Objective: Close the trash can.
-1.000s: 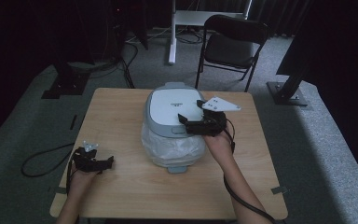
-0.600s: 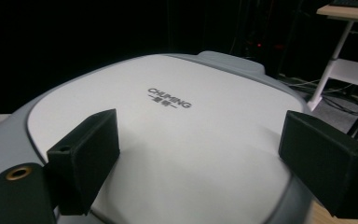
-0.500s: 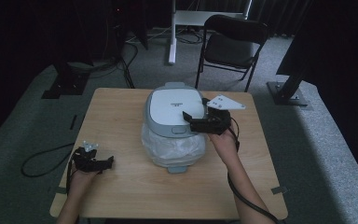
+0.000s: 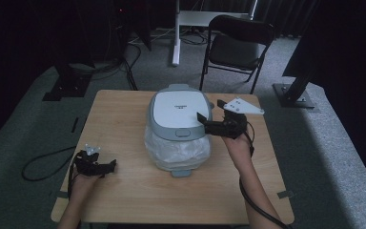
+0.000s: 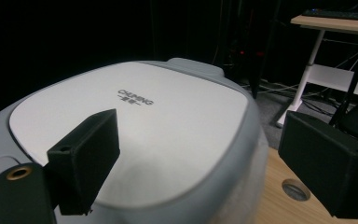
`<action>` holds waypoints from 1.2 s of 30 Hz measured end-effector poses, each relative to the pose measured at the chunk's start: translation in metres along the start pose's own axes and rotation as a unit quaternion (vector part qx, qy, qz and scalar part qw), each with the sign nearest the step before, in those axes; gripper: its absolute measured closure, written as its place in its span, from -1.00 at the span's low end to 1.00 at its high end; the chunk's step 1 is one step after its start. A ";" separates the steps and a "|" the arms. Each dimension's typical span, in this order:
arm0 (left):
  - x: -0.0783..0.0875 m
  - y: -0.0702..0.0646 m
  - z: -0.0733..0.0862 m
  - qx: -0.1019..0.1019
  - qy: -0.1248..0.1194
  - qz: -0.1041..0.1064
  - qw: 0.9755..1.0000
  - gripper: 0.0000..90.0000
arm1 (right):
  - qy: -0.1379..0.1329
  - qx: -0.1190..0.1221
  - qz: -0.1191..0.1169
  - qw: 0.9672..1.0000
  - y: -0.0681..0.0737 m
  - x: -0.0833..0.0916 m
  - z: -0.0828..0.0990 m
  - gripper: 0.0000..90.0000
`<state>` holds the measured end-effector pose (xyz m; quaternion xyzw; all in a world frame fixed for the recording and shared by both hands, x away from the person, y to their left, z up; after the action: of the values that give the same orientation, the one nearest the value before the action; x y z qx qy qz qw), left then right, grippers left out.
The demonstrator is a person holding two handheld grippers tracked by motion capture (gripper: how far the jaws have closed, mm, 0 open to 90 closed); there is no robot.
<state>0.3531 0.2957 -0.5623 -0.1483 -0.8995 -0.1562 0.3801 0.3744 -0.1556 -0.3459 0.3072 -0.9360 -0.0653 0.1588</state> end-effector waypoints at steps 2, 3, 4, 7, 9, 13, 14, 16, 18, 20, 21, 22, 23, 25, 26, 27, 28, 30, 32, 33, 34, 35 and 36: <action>0.000 0.000 0.000 0.000 0.000 0.000 1.000 -0.98 | -0.002 -0.002 0.004 1.000 -0.003 0.004 0.001 -0.74; 0.000 0.000 0.000 0.000 0.000 0.000 1.000 -0.98 | -0.004 -0.005 0.005 1.000 -0.004 0.006 0.001 -0.74; 0.000 0.000 0.000 0.000 0.000 0.000 1.000 -0.98 | -0.006 -0.007 0.005 1.000 -0.006 0.008 0.001 -0.74; 0.000 0.000 0.000 0.000 0.000 0.000 1.000 -0.98 | -0.010 -0.011 0.009 1.000 -0.011 0.014 0.002 -0.74; 0.000 0.000 0.000 0.000 0.000 0.000 1.000 -0.98 | -0.011 -0.012 0.015 1.000 -0.014 0.017 0.003 -0.74; 0.000 0.000 0.000 0.000 0.000 0.000 1.000 -0.98 | -0.013 -0.016 0.021 1.000 -0.018 0.021 0.006 -0.74; 0.000 0.000 0.000 0.000 0.000 0.000 1.000 -0.98 | -0.012 -0.015 0.026 0.999 -0.020 0.022 0.008 -0.74; 0.000 0.000 0.000 0.000 0.000 0.000 1.000 -0.98 | -0.009 -0.017 0.035 0.999 -0.025 0.025 0.013 -0.74; 0.000 0.000 0.000 0.000 0.000 0.000 1.000 -0.98 | -0.009 -0.022 0.038 0.999 -0.029 0.027 0.016 -0.74; 0.000 0.000 0.000 0.000 0.000 0.000 1.000 -0.98 | -0.009 -0.027 0.039 0.999 -0.032 0.030 0.019 -0.74; 0.000 0.000 0.000 0.000 0.000 0.000 1.000 -0.98 | -0.009 -0.027 0.041 0.999 -0.034 0.031 0.020 -0.74; 0.000 0.000 0.000 0.000 0.000 0.000 1.000 -0.98 | -0.008 -0.028 0.043 0.999 -0.035 0.032 0.022 -0.74; 0.000 0.000 0.000 0.000 0.000 0.000 1.000 -0.98 | -0.007 -0.027 0.047 0.999 -0.036 0.034 0.023 -0.74; 0.000 0.000 0.000 0.000 0.000 0.000 1.000 -0.98 | -0.009 -0.028 0.053 0.998 -0.040 0.036 0.027 -0.74; 0.000 0.000 0.000 0.000 0.000 0.000 1.000 -0.98 | -0.010 -0.031 0.055 0.998 -0.042 0.038 0.029 -0.74; 0.000 0.000 0.000 0.000 0.000 0.000 1.000 -0.98 | -0.009 -0.034 0.057 0.998 -0.044 0.039 0.032 -0.74; 0.000 0.000 0.000 0.000 0.000 0.000 1.000 -0.98 | -0.009 -0.036 0.060 0.998 -0.046 0.040 0.035 -0.74; 0.000 0.000 0.000 0.000 -0.001 0.000 1.000 -0.98 | -0.005 -0.041 0.065 0.997 -0.050 0.041 0.041 -0.74; 0.000 0.000 0.000 0.000 -0.001 0.000 1.000 -0.98 | -0.004 -0.045 0.071 0.996 -0.054 0.042 0.046 -0.74; 0.000 0.000 0.000 0.000 -0.001 0.000 1.000 -0.98 | -0.004 -0.048 0.072 0.996 -0.055 0.043 0.049 -0.74; 0.000 0.000 0.000 0.000 -0.001 0.000 1.000 -0.98 | -0.005 -0.052 0.072 0.996 -0.057 0.044 0.052 -0.74; 0.000 0.000 0.000 0.000 -0.001 0.000 1.000 -0.98 | -0.006 -0.054 0.074 0.996 -0.058 0.045 0.055 -0.74; 0.000 0.000 0.000 -0.001 0.000 0.000 1.000 -0.98 | -0.008 -0.055 0.075 0.996 -0.059 0.046 0.058 -0.74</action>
<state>0.3531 0.2959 -0.5623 -0.1487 -0.8993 -0.1574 0.3801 0.3530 -0.2290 -0.4020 0.2266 -0.9526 -0.1070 0.1723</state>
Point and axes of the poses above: each handheld gripper's, and its own axes: x roughly backward along the jaws, z roughly out of its underside, y roughly to its left, the point moved 2 cm from there along -x, roughly forward along the jaws, and after that the axes turned 13 degrees about -x, right-handed, at the moved point
